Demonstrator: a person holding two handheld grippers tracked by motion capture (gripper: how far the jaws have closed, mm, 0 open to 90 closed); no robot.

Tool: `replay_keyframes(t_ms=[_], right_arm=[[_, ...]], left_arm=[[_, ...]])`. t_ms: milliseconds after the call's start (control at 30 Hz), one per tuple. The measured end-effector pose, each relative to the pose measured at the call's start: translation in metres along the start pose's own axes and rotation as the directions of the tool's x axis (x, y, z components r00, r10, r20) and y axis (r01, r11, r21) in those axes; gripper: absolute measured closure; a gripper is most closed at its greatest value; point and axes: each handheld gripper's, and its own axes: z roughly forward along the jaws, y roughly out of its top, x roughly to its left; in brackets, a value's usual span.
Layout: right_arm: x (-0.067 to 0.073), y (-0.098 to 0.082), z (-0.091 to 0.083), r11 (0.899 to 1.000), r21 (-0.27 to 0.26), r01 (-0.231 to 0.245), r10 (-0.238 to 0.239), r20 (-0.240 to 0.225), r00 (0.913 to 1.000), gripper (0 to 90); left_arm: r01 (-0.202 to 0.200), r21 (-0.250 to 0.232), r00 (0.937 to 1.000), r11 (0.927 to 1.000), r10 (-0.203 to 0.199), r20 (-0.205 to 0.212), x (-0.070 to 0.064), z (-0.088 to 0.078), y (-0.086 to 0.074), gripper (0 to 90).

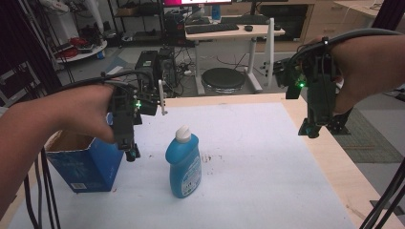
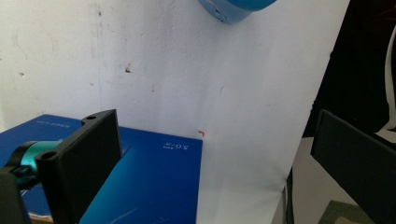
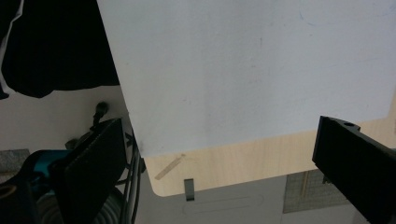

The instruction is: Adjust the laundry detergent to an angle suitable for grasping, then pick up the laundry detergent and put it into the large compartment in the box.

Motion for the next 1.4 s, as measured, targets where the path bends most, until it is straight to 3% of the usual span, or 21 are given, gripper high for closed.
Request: replay_keyframes(t_ms=[233,433,900,1167,1400], right_arm=[[-0.003,-0.002,-0.012,1.0,-0.017,0.003,-0.003,0.009,1.0,2.4],[-0.004,-0.004,-0.009,1.0,-0.006,0.007,-0.007,0.016,0.9998,2.3],[0.006,-0.004,-0.017,1.0,-0.023,-0.011,0.012,0.034,0.9993,2.3],[0.01,-0.004,-0.014,1.0,-0.016,-0.006,0.006,0.035,0.9994,2.4],[0.006,-0.003,-0.014,1.0,-0.022,-0.006,0.006,0.024,0.9997,2.3]], left_arm=[[0.003,-0.005,1.0,1.0,-0.003,0.003,0.0,-0.003,-0.001,1.7],[0.011,-0.008,0.9999,0.9999,-0.011,0.003,0.0,-0.005,0.0,1.7],[-0.018,-0.01,0.9997,0.9998,0.018,-0.018,-0.009,-0.018,0.004,1.7],[-0.025,-0.005,0.9994,0.9997,0.025,-0.024,-0.011,-0.016,0.004,1.7],[-0.009,0.0,0.9998,1.0,0.009,-0.019,-0.01,-0.014,0.004,1.7]])
